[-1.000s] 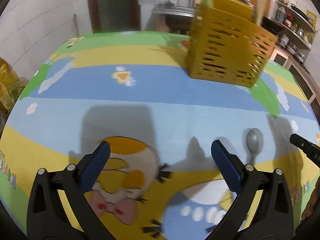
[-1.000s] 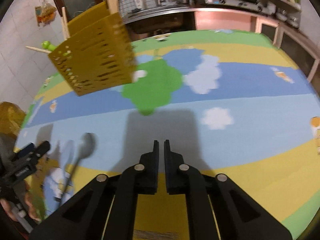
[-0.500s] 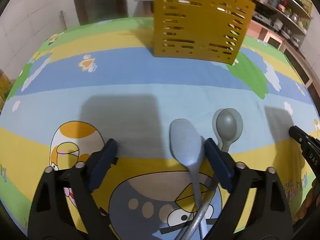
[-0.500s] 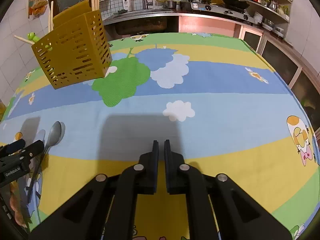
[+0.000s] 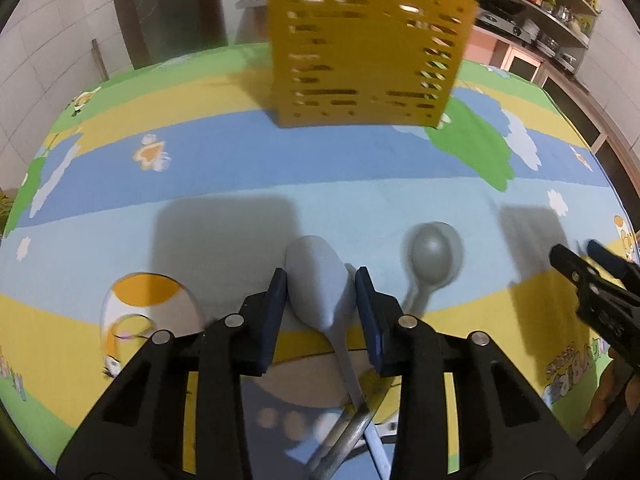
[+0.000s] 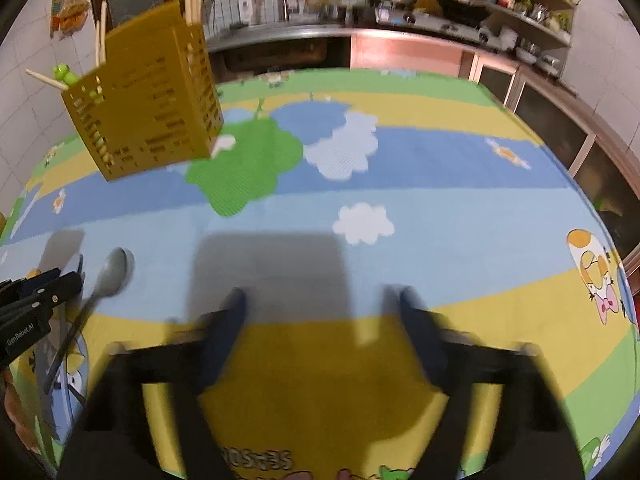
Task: Organize utensils
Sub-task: 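Grasp the light grey spoon with the left tool while the right tool approaches the dark spoon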
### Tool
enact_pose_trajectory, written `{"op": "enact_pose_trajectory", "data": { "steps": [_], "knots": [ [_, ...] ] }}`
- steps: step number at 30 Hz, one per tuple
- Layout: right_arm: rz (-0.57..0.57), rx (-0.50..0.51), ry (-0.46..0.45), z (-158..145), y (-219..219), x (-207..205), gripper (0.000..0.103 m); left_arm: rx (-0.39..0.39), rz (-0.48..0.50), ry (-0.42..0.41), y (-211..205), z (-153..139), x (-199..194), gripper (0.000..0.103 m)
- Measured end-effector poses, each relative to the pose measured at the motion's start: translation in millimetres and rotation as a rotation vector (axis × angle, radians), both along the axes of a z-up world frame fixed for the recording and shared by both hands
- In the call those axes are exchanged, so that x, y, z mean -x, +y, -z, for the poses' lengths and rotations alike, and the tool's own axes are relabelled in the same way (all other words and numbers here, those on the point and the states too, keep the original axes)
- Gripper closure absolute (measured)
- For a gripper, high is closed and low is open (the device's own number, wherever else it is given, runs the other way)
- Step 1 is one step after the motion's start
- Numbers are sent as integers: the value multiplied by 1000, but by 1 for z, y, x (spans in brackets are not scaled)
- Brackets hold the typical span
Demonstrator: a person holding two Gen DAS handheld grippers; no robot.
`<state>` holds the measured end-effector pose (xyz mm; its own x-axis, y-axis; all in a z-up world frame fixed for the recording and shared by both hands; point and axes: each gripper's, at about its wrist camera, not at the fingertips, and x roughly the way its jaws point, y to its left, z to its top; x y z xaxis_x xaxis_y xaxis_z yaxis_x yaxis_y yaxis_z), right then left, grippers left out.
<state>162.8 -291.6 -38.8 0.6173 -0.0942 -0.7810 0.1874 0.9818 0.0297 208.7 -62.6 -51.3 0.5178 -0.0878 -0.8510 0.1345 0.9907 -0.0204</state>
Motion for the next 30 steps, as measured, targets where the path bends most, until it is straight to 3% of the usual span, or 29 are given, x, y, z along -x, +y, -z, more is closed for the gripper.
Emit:
{"op": "enact_pose_trajectory", "data": {
  "steps": [3, 14, 21, 25, 30],
  "knots": [
    [-15, 43, 2, -3, 15, -3, 24, -7, -21, -17, 24, -4, -6, 69],
    [-85, -74, 28, -11, 88, -16, 24, -98, -69, -54, 86, 1, -23, 69],
    [-19, -71, 63, -4, 116, -34, 24, -63, -97, -58, 111, 7, -25, 69],
    [-47, 7, 93, 3, 139, -43, 21, -76, -88, -70, 108, 8, -21, 69],
    [-102, 43, 110, 8, 144, -29, 19, -34, -101, -49, 112, 6, -20, 69]
  ]
}}
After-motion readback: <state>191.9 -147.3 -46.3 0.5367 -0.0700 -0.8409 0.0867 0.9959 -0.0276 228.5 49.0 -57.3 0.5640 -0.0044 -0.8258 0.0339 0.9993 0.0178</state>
